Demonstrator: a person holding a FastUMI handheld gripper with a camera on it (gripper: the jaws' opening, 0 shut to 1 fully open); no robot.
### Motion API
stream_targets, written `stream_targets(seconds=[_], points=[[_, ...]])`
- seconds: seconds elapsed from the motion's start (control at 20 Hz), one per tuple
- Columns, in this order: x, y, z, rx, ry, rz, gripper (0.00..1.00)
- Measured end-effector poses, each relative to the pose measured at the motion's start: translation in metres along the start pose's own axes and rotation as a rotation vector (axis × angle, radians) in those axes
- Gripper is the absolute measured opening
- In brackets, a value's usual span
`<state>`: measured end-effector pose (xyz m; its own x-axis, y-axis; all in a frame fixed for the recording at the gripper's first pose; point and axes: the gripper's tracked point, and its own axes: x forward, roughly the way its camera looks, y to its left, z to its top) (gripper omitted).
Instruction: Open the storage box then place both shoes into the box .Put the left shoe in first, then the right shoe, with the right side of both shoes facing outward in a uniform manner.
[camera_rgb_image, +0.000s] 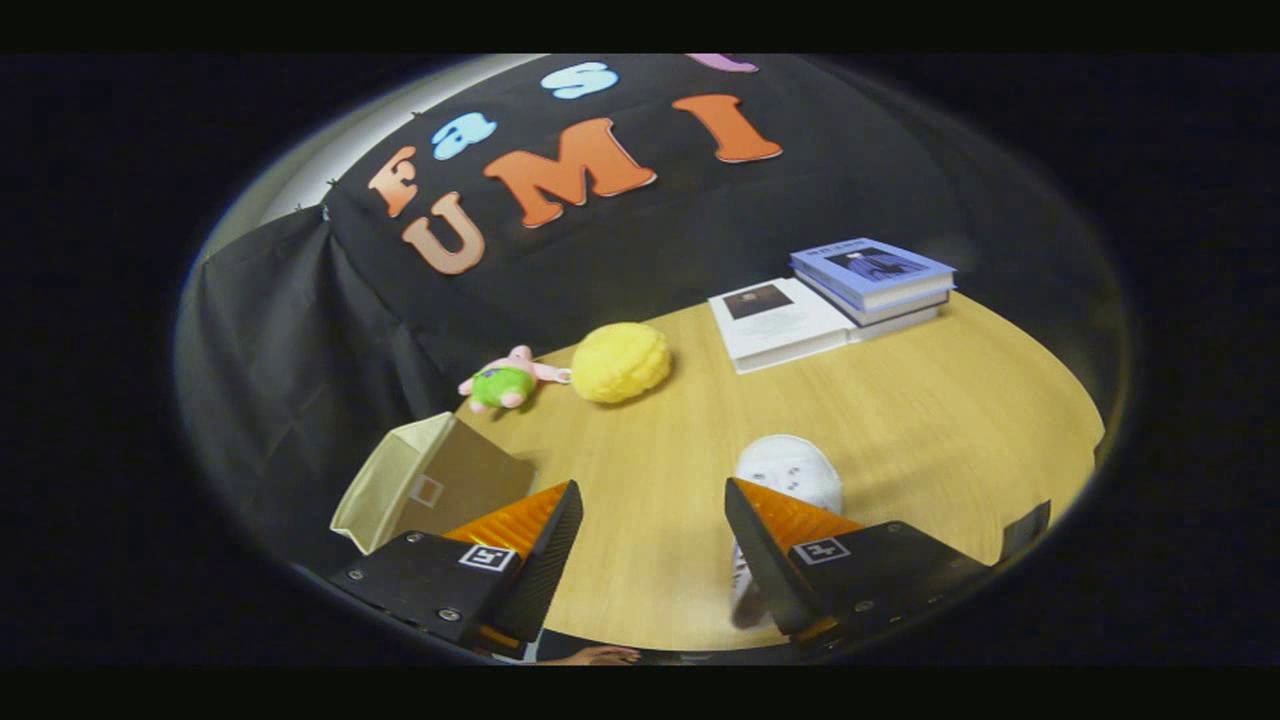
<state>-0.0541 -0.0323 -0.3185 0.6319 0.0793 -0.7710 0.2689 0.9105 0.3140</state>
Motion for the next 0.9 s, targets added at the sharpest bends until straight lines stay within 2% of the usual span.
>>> stream_targets(seconds=[0.1, 0.3, 0.55, 0.8, 0.9], points=[[0.007, -0.030, -0.015, 0.007, 0.042, -0.060, 0.85], [0.013, -0.068, -0.042, 0.013, 0.105, -0.128, 0.85], [0.013, -0.079, -0.072, 0.034, 0.181, -0.133, 0.83], [0.015, -0.083, -0.068, 0.064, 0.192, -0.124, 0.72], [0.015, -0.076, -0.073, 0.064, 0.210, -0.096, 0.68]])
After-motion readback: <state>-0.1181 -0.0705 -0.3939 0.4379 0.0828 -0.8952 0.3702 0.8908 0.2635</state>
